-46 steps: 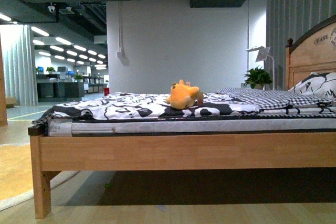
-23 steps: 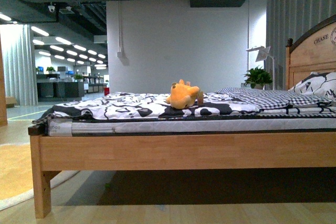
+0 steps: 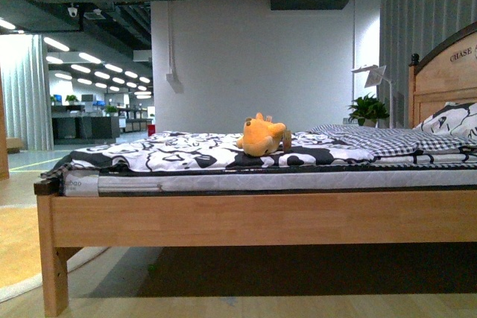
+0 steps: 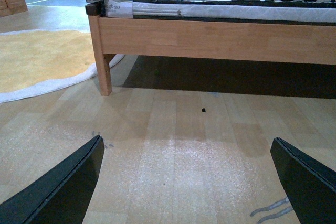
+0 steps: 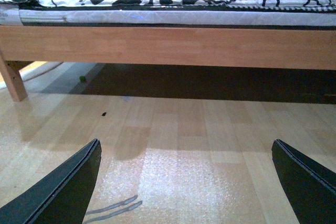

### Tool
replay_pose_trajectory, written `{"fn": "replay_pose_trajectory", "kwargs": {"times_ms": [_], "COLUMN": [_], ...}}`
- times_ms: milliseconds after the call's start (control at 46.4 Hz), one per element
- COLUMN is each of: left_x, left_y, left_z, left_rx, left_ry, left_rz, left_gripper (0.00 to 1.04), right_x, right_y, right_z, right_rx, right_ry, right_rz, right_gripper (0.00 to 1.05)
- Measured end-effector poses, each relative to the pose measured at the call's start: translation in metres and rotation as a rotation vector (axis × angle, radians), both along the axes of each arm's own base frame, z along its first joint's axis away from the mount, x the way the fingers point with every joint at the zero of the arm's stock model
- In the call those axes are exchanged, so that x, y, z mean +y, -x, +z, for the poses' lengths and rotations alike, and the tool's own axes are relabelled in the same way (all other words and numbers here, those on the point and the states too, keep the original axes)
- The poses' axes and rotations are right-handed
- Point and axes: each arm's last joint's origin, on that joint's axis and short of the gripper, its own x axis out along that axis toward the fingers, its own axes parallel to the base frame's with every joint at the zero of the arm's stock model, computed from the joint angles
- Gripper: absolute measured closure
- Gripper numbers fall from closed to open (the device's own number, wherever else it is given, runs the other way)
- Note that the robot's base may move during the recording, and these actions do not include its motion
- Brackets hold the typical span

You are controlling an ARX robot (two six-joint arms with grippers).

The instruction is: Put away toys

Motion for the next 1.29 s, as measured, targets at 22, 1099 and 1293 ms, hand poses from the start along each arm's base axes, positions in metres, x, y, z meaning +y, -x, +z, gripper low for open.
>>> {"fn": "replay_pose_trajectory", "kwargs": {"times_ms": [22, 1099, 1293], "left_x": [0.0, 0.0, 0.0], "left_y": [0.0, 0.0, 0.0], "left_z": [0.0, 0.0, 0.0], "left_rx": [0.0, 0.0, 0.0], "left_ry": [0.0, 0.0, 0.0], "left_rz": [0.0, 0.002, 0.0], "left_gripper": [0.06, 0.06, 0.06], "right_x": [0.0, 0.0, 0.0], "right_y": [0.0, 0.0, 0.0], "right_z": [0.0, 0.0, 0.0], "right_rx": [0.0, 0.0, 0.0], "right_ry": [0.0, 0.0, 0.0], "right_rz": [0.0, 0.0, 0.0], "right_gripper": [0.06, 0.06, 0.06]}}
